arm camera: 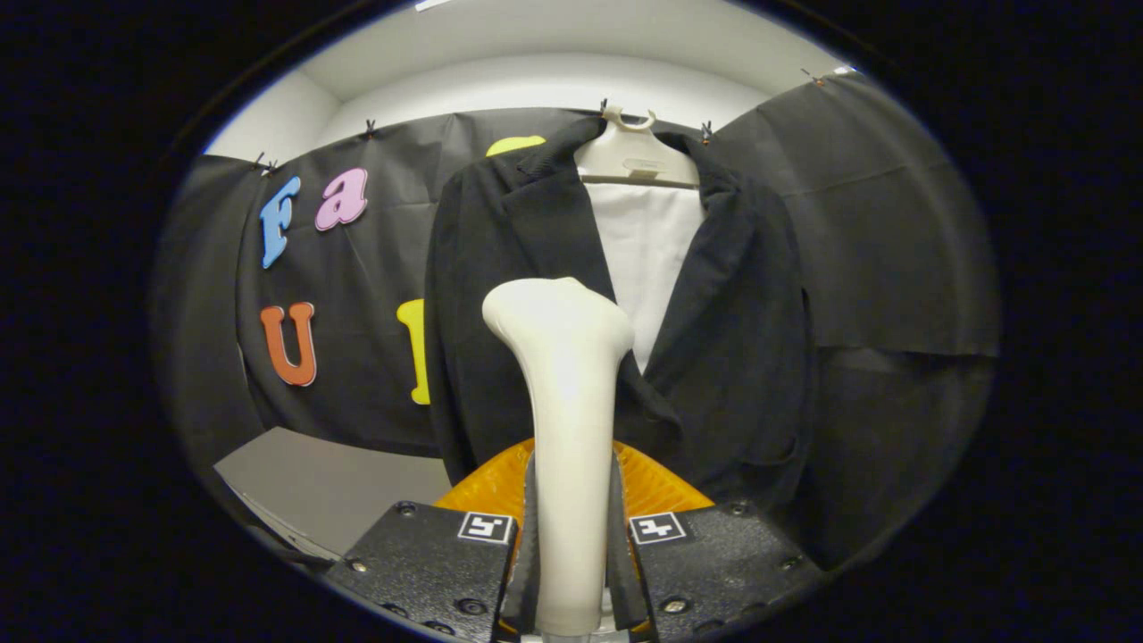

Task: Iron the clothes twice with a garment steamer, once on the left side and once on the right side.

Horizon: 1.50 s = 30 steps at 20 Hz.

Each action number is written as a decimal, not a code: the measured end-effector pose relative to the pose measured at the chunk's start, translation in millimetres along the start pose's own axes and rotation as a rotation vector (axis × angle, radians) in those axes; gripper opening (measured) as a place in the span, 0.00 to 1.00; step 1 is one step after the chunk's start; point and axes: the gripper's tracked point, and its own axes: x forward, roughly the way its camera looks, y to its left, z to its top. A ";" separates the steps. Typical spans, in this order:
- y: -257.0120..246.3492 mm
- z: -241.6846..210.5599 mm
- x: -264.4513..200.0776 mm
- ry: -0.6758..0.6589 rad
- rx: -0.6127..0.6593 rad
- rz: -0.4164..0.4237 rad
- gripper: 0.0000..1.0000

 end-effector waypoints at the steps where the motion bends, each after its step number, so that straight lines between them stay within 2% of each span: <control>1: -0.6 -4.2 -0.3 0.005 0.000 -0.002 0.34; 13: -5.1 -63.9 -1.7 0.086 -0.023 -0.020 0.34; 30: -19.8 -173.6 -1.2 0.262 -0.020 -0.051 0.34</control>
